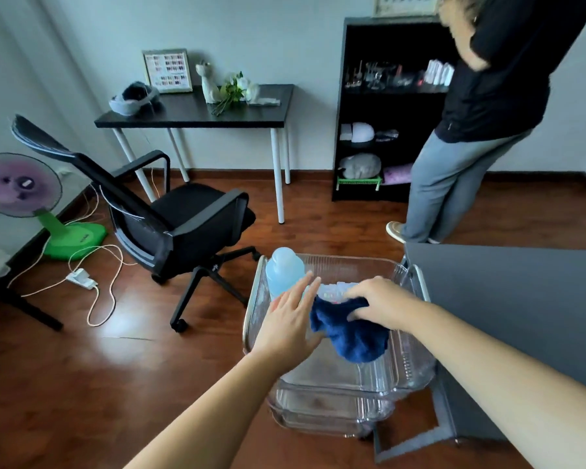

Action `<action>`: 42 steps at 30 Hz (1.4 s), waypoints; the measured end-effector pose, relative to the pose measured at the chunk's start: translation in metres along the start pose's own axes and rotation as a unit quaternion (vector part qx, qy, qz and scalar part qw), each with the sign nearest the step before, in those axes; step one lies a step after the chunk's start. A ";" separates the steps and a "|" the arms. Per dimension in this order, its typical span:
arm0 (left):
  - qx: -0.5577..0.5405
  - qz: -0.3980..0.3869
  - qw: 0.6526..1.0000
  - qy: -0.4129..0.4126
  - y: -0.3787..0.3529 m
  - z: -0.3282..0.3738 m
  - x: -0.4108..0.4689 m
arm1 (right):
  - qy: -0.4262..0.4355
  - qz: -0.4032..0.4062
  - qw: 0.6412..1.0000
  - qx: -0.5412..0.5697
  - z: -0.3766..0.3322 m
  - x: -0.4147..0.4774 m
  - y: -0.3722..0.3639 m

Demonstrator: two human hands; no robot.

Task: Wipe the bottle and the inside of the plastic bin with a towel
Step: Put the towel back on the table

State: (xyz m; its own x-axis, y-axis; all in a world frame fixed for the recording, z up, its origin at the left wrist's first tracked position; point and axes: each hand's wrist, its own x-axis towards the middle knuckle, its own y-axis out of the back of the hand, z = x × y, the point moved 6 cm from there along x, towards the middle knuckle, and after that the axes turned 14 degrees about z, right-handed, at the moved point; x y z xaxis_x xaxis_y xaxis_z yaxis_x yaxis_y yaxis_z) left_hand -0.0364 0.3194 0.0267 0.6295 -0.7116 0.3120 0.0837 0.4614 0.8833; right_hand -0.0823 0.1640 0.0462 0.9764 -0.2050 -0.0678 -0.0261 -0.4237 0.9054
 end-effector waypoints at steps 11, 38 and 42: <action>-0.106 -0.042 0.991 -0.065 0.033 0.083 0.090 | -0.110 0.125 0.983 0.081 0.048 -0.067 0.092; -0.015 -0.227 0.974 -0.018 -0.168 0.231 0.087 | -0.272 0.129 0.941 0.153 0.273 -0.164 0.052; 0.039 -0.129 0.987 -0.086 -0.179 0.241 0.073 | -0.261 0.174 0.932 0.180 0.288 -0.147 0.044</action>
State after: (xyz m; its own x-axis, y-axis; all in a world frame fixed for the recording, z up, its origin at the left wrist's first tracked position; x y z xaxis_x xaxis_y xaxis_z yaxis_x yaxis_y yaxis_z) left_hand -0.1918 0.0569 -0.0244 0.4535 -0.8828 0.1229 0.1592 0.2159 0.9634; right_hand -0.2885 -0.0785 -0.0248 0.6602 -0.7471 -0.0766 -0.4834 -0.5008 0.7180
